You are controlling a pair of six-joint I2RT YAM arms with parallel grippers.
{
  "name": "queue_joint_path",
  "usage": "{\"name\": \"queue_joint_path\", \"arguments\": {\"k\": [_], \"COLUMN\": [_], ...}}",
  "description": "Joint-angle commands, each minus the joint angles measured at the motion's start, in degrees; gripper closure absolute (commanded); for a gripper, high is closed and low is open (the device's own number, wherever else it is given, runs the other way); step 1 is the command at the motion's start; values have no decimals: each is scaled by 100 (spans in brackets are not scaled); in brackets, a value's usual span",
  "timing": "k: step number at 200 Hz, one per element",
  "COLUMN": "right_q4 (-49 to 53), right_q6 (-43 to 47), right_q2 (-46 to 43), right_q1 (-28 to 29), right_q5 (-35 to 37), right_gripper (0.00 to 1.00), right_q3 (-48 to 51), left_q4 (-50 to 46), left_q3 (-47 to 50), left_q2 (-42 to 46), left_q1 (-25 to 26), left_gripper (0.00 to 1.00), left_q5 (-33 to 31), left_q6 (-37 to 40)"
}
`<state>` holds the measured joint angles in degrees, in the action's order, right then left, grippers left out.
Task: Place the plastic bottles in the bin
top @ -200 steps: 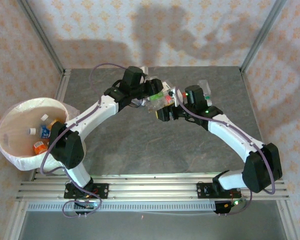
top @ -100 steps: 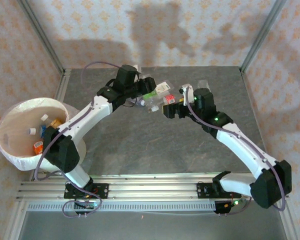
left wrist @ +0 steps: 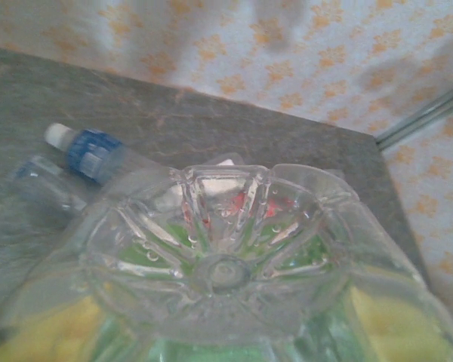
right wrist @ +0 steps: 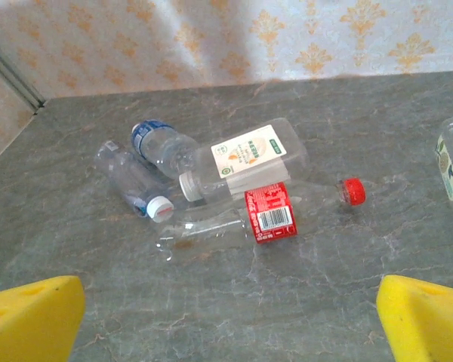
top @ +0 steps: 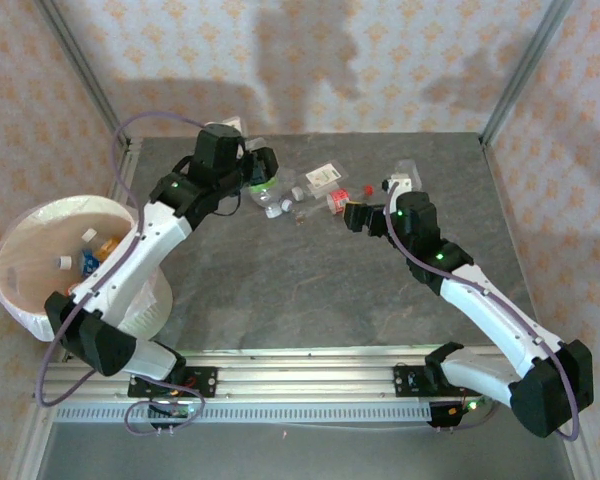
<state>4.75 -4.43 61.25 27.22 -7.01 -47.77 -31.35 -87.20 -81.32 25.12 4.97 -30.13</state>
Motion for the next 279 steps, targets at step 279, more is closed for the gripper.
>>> {"name": "queue_joint_path", "arguments": {"k": [279], "right_q4": [-560], "right_q6": [86], "right_q2": [625], "right_q1": [26], "right_q5": [305], "right_gripper": [1], "right_q3": [-65], "left_q4": [-2003], "left_q3": [994], "left_q2": [2566], "left_q1": [-4245], "left_gripper": [47], "left_q5": [-4690], "left_q6": [1494]}}
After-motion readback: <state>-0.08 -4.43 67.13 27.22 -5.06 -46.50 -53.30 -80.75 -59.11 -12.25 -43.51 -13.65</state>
